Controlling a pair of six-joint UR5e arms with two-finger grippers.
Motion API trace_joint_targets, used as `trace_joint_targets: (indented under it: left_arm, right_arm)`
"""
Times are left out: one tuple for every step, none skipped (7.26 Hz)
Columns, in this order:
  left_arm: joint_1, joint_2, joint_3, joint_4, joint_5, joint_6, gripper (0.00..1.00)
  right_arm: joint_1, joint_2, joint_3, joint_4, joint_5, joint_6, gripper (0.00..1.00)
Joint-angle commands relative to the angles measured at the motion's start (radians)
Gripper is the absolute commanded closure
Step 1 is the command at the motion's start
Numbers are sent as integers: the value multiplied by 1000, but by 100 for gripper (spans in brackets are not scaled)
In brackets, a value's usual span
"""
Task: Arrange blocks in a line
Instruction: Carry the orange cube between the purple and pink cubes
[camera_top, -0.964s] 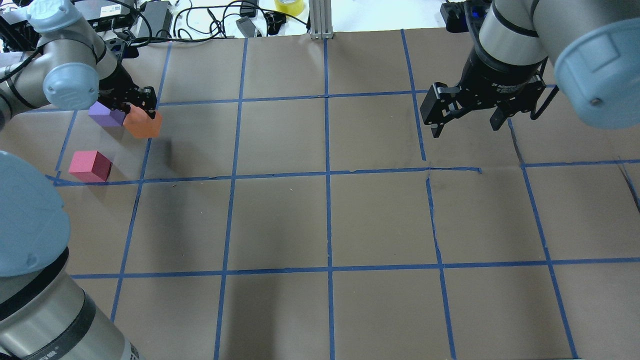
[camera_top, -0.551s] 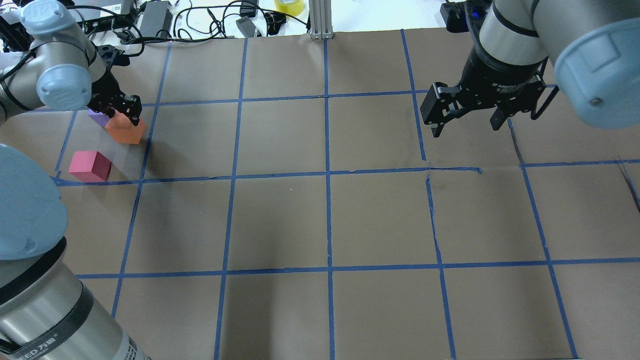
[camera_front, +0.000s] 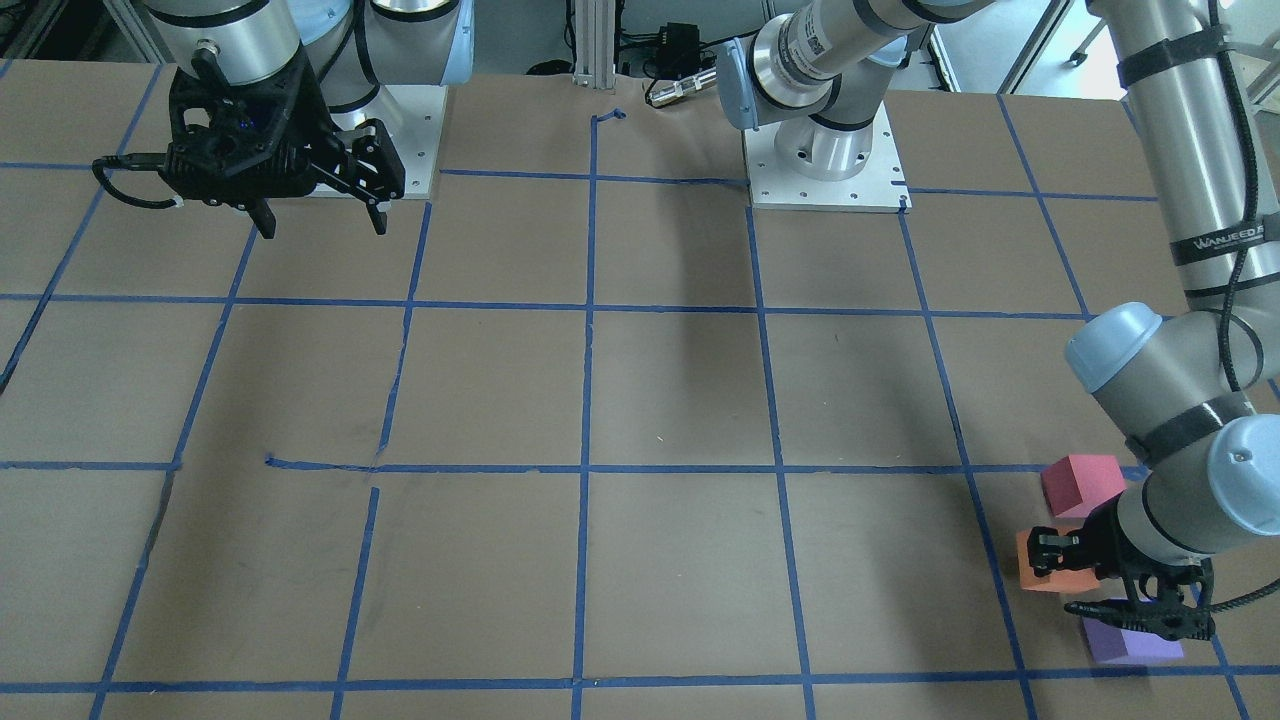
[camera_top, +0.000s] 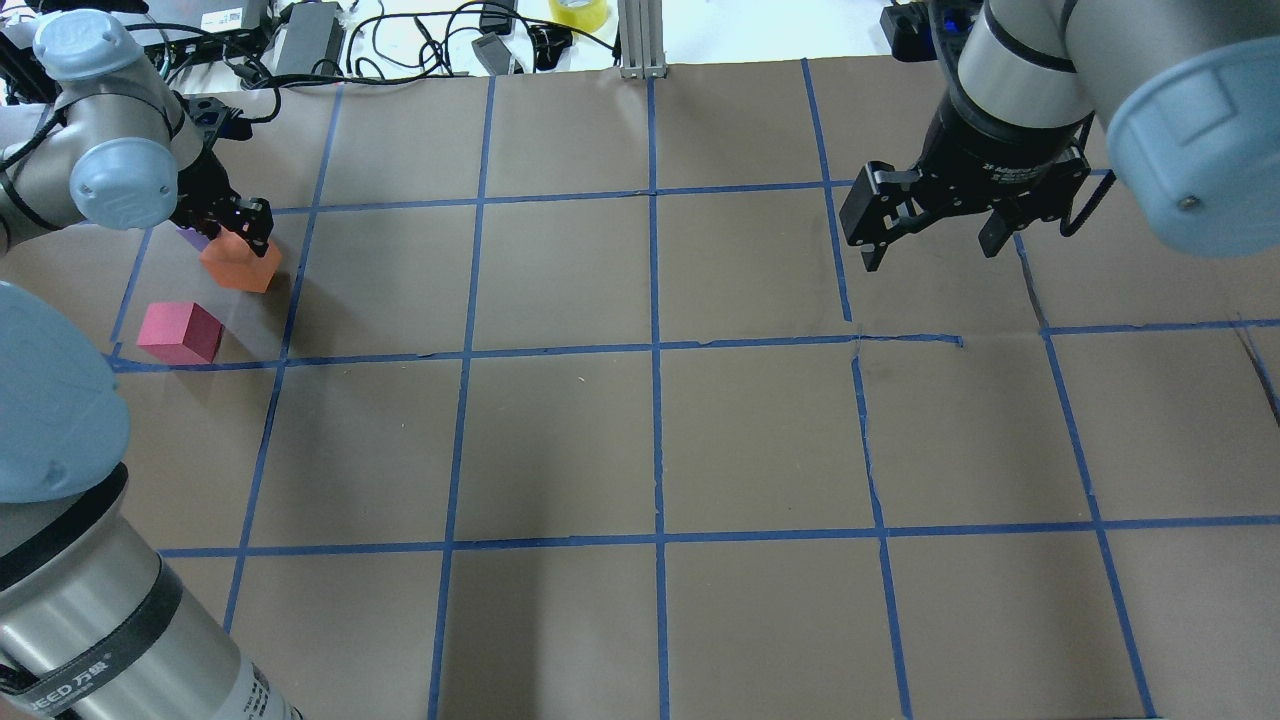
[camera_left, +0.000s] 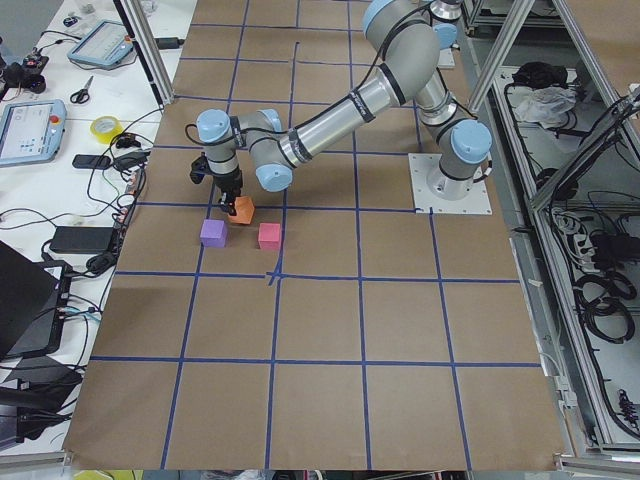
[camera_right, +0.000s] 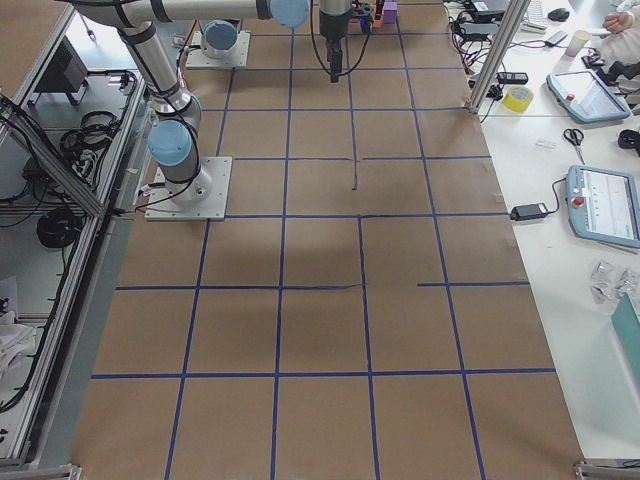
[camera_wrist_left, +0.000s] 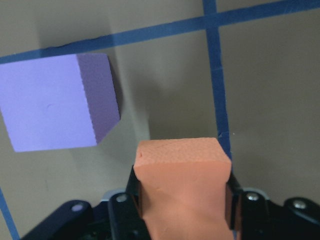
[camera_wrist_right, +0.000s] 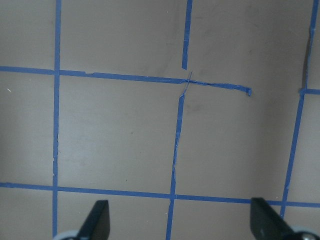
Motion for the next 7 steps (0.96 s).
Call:
trace_joint_targets:
  left_arm:
    - [55, -13, -17, 53, -15, 15, 100]
    - [74, -16, -16, 54, -23, 17, 100]
    - [78, -16, -17, 54, -27, 17, 100]
    - [82, -16, -16, 52, -26, 17, 100]
    - [86, -17, -10, 53, -27, 20, 100]
    - [88, -19, -7, 52, -32, 18, 100]
    - [92, -16, -7, 47, -44, 18, 100]
  right_arm:
    - [0, 1, 1, 2, -1, 0, 0]
    - [0, 1, 1, 2, 0, 0, 0]
    - [0, 1, 1, 2, -1, 0, 0]
    - [0, 1, 1, 5, -1, 0, 0]
    - [0, 1, 1, 5, -1, 0, 0]
    - [0, 0, 2, 9, 0, 0, 0]
    - [0, 1, 2, 11, 0, 0, 0]
